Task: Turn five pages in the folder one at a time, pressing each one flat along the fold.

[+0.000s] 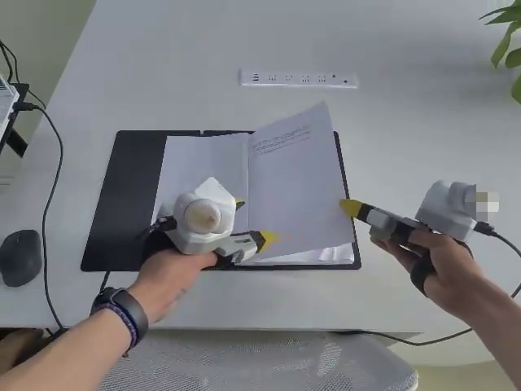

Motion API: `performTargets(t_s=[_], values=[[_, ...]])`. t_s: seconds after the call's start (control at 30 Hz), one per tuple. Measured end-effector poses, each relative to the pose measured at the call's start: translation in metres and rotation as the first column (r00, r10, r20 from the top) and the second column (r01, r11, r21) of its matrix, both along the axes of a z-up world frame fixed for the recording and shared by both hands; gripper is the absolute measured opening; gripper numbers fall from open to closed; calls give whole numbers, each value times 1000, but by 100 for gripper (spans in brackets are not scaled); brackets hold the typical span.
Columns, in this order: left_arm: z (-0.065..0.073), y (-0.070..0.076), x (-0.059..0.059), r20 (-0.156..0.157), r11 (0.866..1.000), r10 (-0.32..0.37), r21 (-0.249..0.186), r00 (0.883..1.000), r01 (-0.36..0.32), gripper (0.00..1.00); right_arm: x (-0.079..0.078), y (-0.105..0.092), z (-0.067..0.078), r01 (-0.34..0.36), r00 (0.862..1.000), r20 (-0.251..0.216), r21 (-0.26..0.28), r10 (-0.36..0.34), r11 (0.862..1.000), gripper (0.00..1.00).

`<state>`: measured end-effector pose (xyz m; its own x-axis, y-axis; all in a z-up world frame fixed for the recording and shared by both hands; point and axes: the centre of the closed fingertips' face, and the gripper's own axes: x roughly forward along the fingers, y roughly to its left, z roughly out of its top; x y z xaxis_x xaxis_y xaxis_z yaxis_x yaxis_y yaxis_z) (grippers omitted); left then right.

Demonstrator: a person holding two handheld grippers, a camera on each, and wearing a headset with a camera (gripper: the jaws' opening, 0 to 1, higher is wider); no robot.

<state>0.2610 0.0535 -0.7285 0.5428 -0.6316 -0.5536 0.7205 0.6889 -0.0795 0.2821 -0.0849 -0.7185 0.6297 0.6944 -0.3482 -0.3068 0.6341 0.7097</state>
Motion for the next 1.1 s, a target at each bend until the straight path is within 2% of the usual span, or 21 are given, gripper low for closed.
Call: performTargets(t_s=[0.17, 0.37, 0.53, 0.67, 0.73, 0.93, 1.1], values=[[9, 25, 0, 19, 999, 33, -4, 999, -33, 50, 2, 8, 13, 0, 1000, 23, 27, -1, 1000, 0], [18, 56, -4, 31, 997, 76, -12, 997, -76, 54, 5, 29, 39, -43, 996, 80, 56, 39, 997, 0], [21, 80, -10, 34, 993, 113, -21, 993, -112, 57, 10, 58, 63, -107, 986, 137, 69, 97, 992, 0], [25, 94, -15, 33, 989, 144, -29, 989, -143, 59, 13, 82, 76, -154, 976, 164, 71, 140, 986, 0], [26, 106, -14, 33, 988, 156, -26, 987, -155, 60, 13, 91, 79, -169, 973, 170, 76, 155, 983, 0], [33, 129, -23, 40, 982, 187, -22, 982, -186, 62, 14, 127, 88, -229, 960, 187, 92, 209, 969, 0], [37, 145, -29, 45, 976, 215, -19, 975, -215, 62, 14, 159, 89, -279, 947, 191, 94, 258, 956, 0]])
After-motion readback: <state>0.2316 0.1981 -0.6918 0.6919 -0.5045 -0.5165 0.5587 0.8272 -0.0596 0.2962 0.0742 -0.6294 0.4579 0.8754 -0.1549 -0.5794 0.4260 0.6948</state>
